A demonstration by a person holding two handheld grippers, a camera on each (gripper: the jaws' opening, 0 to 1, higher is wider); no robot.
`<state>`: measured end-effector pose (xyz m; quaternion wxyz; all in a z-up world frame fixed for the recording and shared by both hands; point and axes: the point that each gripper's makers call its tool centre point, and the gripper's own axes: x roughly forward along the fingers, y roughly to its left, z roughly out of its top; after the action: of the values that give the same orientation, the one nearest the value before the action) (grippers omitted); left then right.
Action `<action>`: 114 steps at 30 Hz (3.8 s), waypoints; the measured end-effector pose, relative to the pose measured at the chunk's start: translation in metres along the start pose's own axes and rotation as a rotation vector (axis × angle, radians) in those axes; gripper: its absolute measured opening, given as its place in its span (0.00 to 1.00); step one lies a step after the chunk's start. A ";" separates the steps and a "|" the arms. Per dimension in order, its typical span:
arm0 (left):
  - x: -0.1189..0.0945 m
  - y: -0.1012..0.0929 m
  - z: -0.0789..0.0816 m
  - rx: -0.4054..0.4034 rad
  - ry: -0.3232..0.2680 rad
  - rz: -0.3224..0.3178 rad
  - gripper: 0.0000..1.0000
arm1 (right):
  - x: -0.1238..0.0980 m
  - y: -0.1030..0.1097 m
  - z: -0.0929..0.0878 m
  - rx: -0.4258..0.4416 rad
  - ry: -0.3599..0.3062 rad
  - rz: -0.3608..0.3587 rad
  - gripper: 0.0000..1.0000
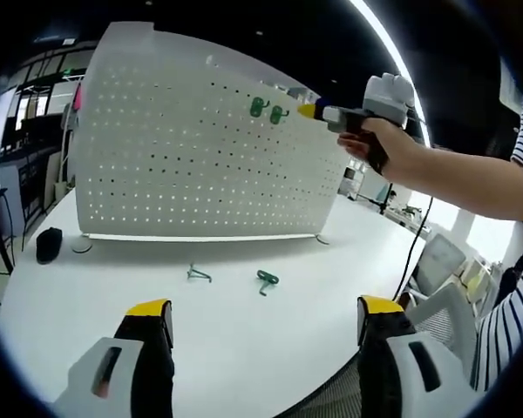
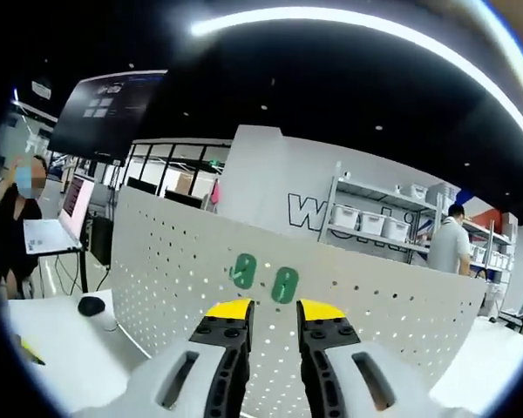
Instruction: Insert the hook assembly into the mounting plate slot until the hook locks in place.
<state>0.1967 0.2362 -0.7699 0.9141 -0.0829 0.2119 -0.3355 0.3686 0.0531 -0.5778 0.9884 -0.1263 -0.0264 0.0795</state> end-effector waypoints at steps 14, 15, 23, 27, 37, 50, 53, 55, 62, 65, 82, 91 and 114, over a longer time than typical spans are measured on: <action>0.002 -0.001 -0.009 0.029 0.042 0.008 0.89 | -0.046 0.032 -0.060 -0.030 0.120 0.096 0.17; 0.002 -0.001 -0.009 0.028 0.042 0.008 0.89 | -0.051 0.034 -0.064 -0.028 0.129 0.103 0.17; 0.002 0.000 -0.011 0.024 0.050 0.015 0.90 | -0.075 0.050 -0.093 -0.051 0.199 0.161 0.18; 0.002 0.001 -0.012 0.022 0.057 0.022 0.90 | -0.087 0.060 -0.108 -0.079 0.235 0.209 0.18; 0.004 0.004 -0.019 0.020 0.089 0.031 0.90 | -0.118 0.089 -0.144 -0.102 0.336 0.330 0.19; 0.004 0.010 -0.025 0.009 0.118 0.059 0.90 | -0.135 0.123 -0.188 -0.072 0.461 0.461 0.18; 0.003 0.011 -0.025 0.009 0.119 0.066 0.90 | -0.134 0.138 -0.200 -0.072 0.504 0.513 0.17; 0.003 0.014 -0.024 -0.001 0.115 0.074 0.90 | -0.132 0.148 -0.205 -0.087 0.516 0.547 0.16; 0.003 0.019 -0.025 -0.009 0.120 0.098 0.91 | -0.110 0.176 -0.220 -0.105 0.562 0.637 0.15; 0.003 0.020 -0.026 -0.003 0.124 0.100 0.91 | -0.099 0.183 -0.225 -0.107 0.577 0.661 0.15; 0.003 0.023 -0.026 -0.015 0.123 0.118 0.91 | -0.031 0.214 -0.248 -0.175 0.618 0.756 0.14; 0.003 0.023 -0.028 -0.015 0.130 0.122 0.90 | -0.010 0.217 -0.260 -0.171 0.647 0.742 0.13; 0.002 0.025 -0.027 -0.032 0.130 0.127 0.89 | 0.017 0.227 -0.280 -0.185 0.729 0.701 0.02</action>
<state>0.2008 0.2533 -0.8021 0.9163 -0.0620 0.2811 -0.2783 0.3717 0.2039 -0.9051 0.8320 -0.2339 0.3568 0.3545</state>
